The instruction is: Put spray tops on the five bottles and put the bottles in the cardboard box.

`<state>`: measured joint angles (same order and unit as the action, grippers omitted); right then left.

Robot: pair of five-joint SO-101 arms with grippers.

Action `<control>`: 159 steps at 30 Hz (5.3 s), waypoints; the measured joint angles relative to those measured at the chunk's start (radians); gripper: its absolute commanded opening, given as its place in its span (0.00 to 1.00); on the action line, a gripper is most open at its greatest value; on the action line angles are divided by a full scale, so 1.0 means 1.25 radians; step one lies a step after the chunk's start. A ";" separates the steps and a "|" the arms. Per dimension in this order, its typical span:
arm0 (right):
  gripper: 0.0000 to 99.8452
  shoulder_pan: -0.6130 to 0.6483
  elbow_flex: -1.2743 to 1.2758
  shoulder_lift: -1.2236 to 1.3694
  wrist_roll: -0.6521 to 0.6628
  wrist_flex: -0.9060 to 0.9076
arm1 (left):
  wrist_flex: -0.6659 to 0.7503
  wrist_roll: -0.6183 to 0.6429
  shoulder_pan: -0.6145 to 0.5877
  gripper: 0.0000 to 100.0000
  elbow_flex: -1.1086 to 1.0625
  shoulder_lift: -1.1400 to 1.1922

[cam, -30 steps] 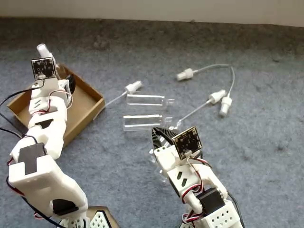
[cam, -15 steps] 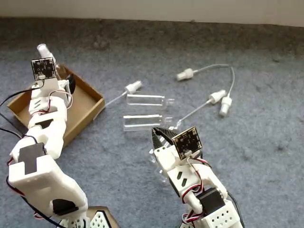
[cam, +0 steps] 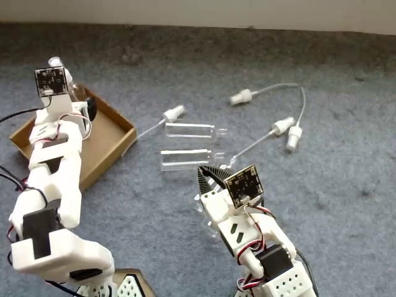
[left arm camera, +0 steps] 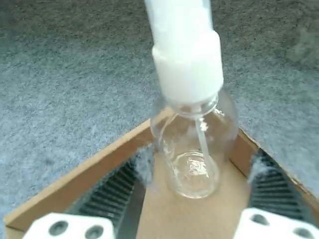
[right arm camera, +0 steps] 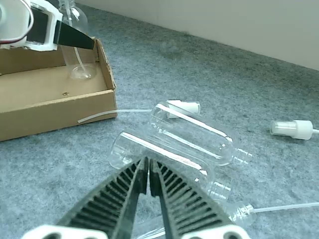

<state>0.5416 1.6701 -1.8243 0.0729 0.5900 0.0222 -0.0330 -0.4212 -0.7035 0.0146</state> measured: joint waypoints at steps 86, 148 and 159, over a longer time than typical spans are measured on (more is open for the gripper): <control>0.00 -0.654 -0.004 -0.001 -0.056 0.133 | -1.200 -0.367 0.593 0.18 0.275 -0.426; 0.00 -0.654 -0.004 -0.001 -0.056 0.124 | -1.279 -0.083 0.775 0.12 0.959 0.563; 0.00 -0.654 -0.004 -0.001 -0.056 0.124 | -1.398 -0.083 0.772 0.12 1.193 0.565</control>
<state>-0.2762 1.6655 -1.8259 0.0023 0.7449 -1.7254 -0.1373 0.5439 0.7879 0.7204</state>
